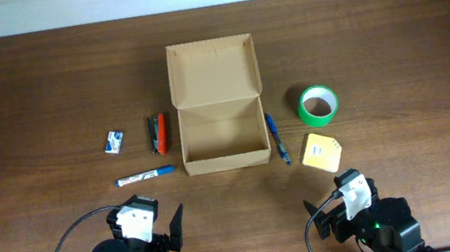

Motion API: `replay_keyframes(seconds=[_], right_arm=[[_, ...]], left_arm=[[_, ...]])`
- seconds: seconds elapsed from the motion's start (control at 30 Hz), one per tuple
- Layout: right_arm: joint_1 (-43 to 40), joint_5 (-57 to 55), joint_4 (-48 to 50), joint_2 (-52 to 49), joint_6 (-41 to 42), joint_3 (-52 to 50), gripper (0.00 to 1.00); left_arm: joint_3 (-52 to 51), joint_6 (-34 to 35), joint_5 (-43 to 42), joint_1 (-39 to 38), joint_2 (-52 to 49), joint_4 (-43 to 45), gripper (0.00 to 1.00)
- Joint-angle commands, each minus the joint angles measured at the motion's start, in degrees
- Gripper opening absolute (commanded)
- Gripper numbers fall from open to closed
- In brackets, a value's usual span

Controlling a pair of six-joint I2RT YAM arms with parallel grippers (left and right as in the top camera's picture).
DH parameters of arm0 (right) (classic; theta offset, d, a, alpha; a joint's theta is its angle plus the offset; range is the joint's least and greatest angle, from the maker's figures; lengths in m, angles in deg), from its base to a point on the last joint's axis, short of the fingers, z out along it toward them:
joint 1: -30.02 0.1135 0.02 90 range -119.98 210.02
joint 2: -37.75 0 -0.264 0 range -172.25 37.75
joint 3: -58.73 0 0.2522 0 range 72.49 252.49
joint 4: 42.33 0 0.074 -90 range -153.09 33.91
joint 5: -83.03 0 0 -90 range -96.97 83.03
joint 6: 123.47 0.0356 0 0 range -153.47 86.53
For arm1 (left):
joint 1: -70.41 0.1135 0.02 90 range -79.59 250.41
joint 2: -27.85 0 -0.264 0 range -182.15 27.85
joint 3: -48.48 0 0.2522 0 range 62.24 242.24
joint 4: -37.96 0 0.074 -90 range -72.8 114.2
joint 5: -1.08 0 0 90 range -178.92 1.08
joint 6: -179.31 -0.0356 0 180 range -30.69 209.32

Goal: Pack container

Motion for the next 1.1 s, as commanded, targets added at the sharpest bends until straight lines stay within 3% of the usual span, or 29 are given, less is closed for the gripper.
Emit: replay_keyframes(seconds=[0.0, 0.67, 0.8, 0.9, 1.07], right_arm=[[-0.4, -0.1, 0.2, 0.7, 0.2, -0.5, 0.99], [-0.4, -0.1, 0.2, 0.7, 0.2, -0.5, 0.99], [-0.3, -1.4, 4.0, 0.7, -0.9, -0.6, 0.99], [-0.3, 4.9, 12.2, 0.7, 4.7, -0.6, 0.99], [-0.3, 13.4, 24.6, 0.7, 28.0, -0.6, 0.99]], left_arm=[[-0.3, 0.6, -0.6, -0.2, 0.5, 0.2, 1.0], [-0.3, 0.6, -0.6, -0.2, 0.5, 0.2, 0.99], [-0.3, 0.6, -0.6, -0.2, 0.5, 0.2, 0.99], [-0.3, 0.6, -0.6, -0.2, 0.5, 0.2, 1.0], [-0.3, 0.6, -0.6, -0.2, 0.5, 0.2, 1.0]])
